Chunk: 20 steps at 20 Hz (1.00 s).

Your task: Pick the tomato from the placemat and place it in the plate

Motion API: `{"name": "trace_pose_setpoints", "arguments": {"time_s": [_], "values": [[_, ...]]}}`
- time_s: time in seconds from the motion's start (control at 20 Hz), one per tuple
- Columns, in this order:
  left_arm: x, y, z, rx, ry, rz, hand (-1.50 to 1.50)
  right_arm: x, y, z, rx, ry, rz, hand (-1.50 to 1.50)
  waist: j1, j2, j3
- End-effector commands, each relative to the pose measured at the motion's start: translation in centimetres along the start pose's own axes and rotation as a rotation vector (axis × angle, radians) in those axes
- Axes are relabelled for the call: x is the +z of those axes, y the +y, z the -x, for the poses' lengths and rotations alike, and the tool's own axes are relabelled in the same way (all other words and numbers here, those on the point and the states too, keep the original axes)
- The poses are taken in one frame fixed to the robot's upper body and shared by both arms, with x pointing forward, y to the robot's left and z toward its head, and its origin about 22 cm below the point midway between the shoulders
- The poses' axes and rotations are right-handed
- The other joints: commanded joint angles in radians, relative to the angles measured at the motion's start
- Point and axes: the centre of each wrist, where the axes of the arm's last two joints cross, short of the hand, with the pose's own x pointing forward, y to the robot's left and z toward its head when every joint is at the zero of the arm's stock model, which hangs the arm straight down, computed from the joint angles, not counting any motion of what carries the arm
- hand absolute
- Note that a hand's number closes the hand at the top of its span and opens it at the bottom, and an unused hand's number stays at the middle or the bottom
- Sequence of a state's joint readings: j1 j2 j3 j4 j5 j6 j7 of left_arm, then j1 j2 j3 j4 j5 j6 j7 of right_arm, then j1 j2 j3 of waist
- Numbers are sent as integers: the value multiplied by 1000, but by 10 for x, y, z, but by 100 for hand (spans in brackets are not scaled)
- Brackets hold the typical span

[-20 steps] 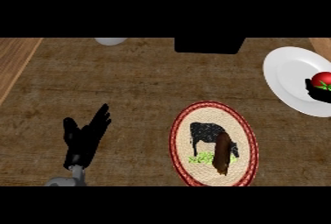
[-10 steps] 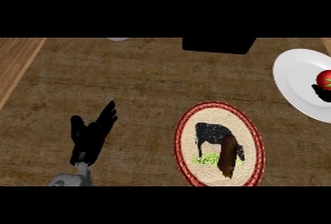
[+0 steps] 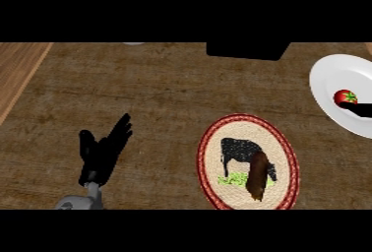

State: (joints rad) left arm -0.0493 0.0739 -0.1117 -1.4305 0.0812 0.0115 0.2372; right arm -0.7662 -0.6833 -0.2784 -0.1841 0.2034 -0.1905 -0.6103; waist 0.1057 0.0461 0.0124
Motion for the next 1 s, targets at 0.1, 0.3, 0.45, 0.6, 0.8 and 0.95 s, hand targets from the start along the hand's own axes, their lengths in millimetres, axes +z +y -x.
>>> {"name": "trace_pose_setpoints", "arguments": {"time_s": [0.1, 0.3, 0.45, 0.6, 0.8, 0.95], "values": [[0, 4, 4, 6, 1, -15, 0, -11, -3, -12, -253, -67, 107, -150, -9, -1, 1], [-2, -5, 5, 13, 0, -13, 0, -5, -22, -1, -340, -30, 143, -150, -20, -3, -1], [-1, 12, 7, 24, 22, -21, 0, 6, -48, 14, -379, -16, 100, -150, -29, -2, -1], [1, 12, 6, 15, 0, -38, 0, 14, -73, 24, -444, -38, -1, -150, -43, -11, -1], [5, 10, 9, 5, 1, -37, 0, 34, -85, 43, -459, -45, -88, -150, -41, -13, 0], [4, 16, 9, 7, 18, -50, 0, 48, -109, 54, -462, -57, -163, -150, -55, -14, 0]]}}
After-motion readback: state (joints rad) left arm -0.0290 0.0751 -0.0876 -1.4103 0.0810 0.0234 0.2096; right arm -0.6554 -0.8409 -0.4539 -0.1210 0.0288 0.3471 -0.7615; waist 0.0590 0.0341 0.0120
